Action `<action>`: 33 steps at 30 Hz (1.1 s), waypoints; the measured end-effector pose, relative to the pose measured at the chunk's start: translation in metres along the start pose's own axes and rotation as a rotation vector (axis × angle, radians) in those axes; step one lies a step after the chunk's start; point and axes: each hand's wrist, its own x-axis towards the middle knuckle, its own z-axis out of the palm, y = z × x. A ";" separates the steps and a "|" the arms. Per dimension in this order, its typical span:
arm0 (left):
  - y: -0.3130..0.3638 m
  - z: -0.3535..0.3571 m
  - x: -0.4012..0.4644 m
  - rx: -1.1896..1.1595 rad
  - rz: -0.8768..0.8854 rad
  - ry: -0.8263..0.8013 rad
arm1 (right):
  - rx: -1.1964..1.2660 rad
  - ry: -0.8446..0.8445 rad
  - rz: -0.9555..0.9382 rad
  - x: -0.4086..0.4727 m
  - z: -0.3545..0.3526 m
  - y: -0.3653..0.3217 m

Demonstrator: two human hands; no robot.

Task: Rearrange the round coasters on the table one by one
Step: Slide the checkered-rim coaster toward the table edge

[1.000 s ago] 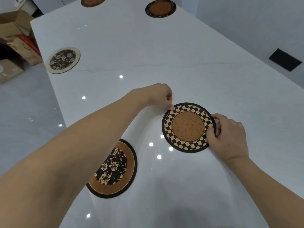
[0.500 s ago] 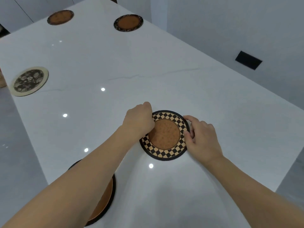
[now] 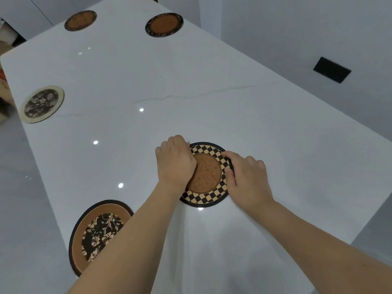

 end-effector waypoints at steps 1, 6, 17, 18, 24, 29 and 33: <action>0.002 0.000 0.003 0.016 0.010 0.001 | 0.020 -0.016 -0.009 0.001 -0.002 0.002; 0.006 0.002 0.007 0.017 0.048 0.025 | 0.117 -0.084 -0.001 0.002 -0.005 0.006; 0.047 0.022 0.046 0.058 0.056 -0.012 | -0.159 -0.131 -0.010 0.039 -0.024 0.042; 0.048 0.024 0.048 0.050 0.037 -0.010 | -0.182 -0.137 -0.029 0.042 -0.026 0.046; 0.060 0.027 0.058 0.032 -0.003 -0.012 | -0.180 -0.115 -0.051 0.054 -0.030 0.058; 0.081 0.035 0.075 0.021 -0.008 -0.029 | -0.192 -0.110 -0.023 0.071 -0.039 0.076; 0.117 0.044 0.100 0.042 0.077 -0.038 | -0.191 -0.074 0.033 0.085 -0.055 0.103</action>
